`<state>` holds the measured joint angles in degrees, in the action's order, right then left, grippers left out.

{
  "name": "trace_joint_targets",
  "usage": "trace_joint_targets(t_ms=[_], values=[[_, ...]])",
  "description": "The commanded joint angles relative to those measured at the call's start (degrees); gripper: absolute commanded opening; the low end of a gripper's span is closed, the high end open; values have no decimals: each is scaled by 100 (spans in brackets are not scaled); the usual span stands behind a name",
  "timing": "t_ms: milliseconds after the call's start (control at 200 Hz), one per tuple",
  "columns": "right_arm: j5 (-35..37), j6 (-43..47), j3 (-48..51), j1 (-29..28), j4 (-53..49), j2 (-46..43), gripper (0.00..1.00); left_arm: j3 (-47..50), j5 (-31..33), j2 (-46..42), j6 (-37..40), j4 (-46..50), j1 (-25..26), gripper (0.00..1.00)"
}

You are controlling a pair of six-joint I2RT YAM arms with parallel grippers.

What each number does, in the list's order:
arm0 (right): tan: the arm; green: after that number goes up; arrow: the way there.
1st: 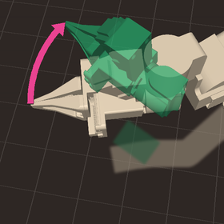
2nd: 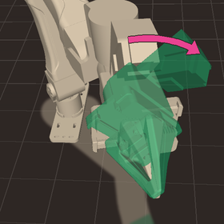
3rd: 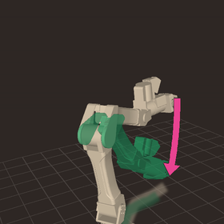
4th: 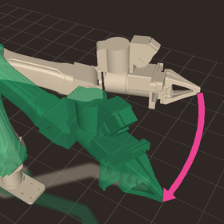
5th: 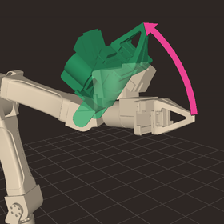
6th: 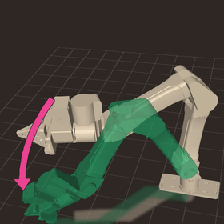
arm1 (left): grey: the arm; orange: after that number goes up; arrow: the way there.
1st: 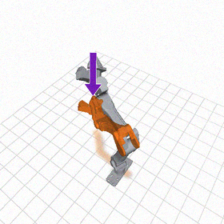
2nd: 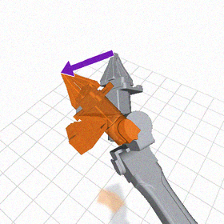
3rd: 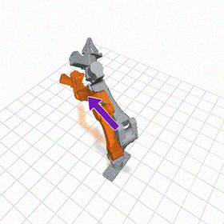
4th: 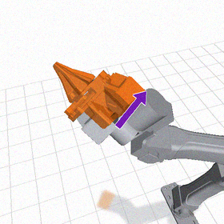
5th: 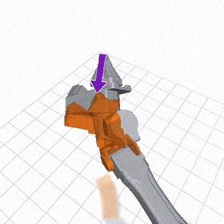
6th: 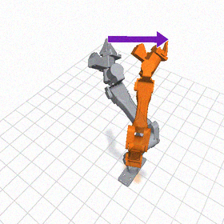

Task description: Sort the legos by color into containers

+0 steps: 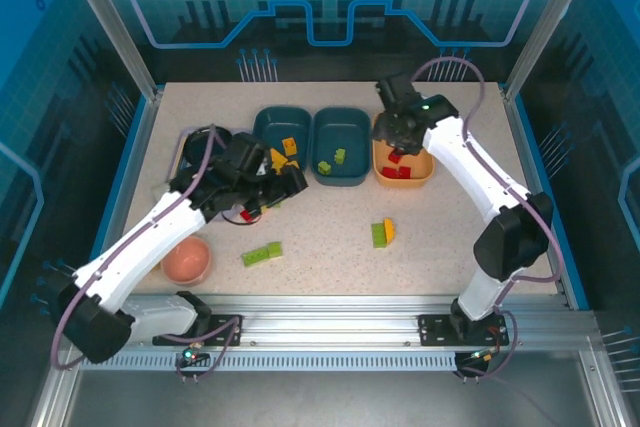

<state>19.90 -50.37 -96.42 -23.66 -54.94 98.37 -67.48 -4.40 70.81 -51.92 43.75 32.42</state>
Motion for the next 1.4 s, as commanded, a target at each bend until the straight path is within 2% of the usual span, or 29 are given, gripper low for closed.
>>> trace_joint_targets(t_ms=[0,115,235,445,680,850,1075,1230,1395], values=[[-300,-1272,282,434,204,259,54,-493,-38,521,184,-537,211,87],[-478,-2609,166,824,239,666,53,-870,-117,1074,328,-630,370,87],[-452,-3602,-103,1029,115,1147,53,-1128,-226,1509,457,-777,456,87],[-514,-4608,-552,1200,-160,1859,53,-1475,-383,2003,654,-789,561,87],[-552,-5374,-875,1253,-500,2402,55,-1478,-465,2104,717,-752,637,86],[-588,-5478,-1095,1339,-504,2692,60,-1443,-513,2091,757,-704,648,86],[-746,-5214,-1661,1327,-675,2896,85,-1424,-643,2152,850,-659,676,86],[-725,-5116,-1826,1219,-703,2705,89,-1525,-791,2342,885,-690,718,86],[-459,-4646,-2005,1027,-680,2195,86,-1817,-912,2720,870,-595,847,86]])
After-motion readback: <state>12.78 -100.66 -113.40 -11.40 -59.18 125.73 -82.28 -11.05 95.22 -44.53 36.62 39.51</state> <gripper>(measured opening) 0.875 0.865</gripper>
